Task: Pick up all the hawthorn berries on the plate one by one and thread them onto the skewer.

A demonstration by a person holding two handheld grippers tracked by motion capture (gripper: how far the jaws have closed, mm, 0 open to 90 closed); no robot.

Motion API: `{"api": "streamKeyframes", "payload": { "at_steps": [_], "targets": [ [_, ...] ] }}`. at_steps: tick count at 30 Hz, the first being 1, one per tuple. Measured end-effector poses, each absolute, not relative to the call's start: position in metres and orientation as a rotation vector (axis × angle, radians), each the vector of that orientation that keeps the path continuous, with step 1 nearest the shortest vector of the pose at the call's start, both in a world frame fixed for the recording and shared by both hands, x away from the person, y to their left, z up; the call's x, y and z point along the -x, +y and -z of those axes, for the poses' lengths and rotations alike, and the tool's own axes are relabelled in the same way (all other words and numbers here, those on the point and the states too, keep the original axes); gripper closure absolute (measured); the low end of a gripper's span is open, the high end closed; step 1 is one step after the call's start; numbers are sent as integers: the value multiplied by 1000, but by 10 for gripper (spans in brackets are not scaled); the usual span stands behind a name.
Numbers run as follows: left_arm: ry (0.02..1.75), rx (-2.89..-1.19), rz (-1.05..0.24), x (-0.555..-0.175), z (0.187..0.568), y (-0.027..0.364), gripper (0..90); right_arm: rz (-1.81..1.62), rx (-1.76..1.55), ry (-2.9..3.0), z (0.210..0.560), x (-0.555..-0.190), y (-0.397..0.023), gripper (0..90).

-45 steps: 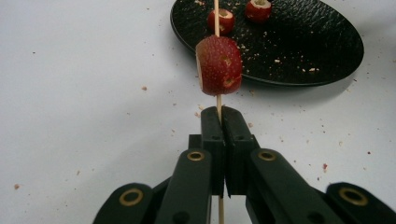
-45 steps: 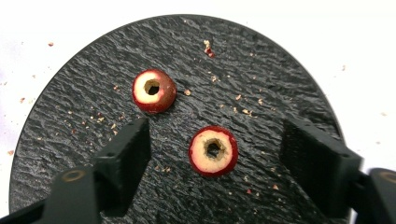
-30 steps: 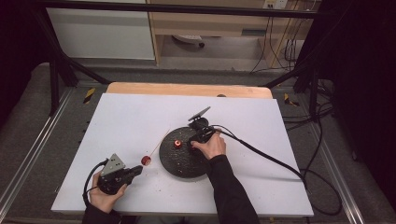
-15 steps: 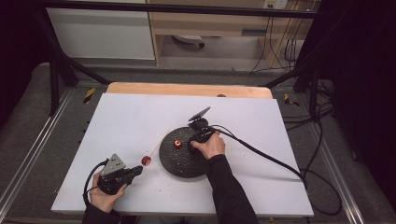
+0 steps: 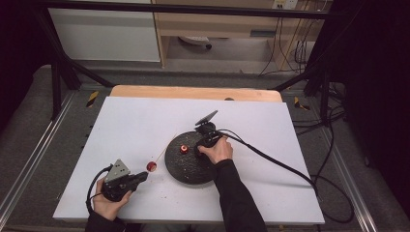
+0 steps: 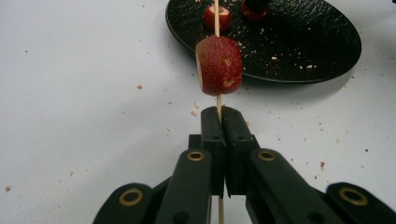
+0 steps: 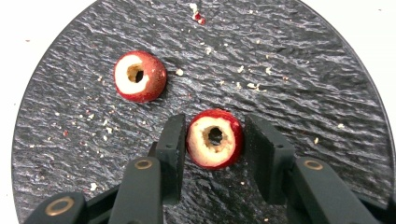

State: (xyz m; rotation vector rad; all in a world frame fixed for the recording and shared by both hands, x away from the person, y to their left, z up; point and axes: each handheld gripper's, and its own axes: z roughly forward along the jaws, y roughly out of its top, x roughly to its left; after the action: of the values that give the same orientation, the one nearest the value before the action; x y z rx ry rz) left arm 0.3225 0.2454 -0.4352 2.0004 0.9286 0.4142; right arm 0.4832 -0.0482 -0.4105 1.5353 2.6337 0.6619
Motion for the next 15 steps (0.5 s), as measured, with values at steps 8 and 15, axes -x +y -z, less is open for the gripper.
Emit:
{"api": "streamKeyframes", "payload": {
  "at_steps": [8, 15],
  "targets": [
    [927, -1998, -415, -322, 435, 245, 880, -720, -1506, 2639, 405, -478, -49, 608],
    [926, -1990, -415, -321, 434, 244, 880, -864, -1463, 2604, 388, -466, -55, 609]
  ]
}}
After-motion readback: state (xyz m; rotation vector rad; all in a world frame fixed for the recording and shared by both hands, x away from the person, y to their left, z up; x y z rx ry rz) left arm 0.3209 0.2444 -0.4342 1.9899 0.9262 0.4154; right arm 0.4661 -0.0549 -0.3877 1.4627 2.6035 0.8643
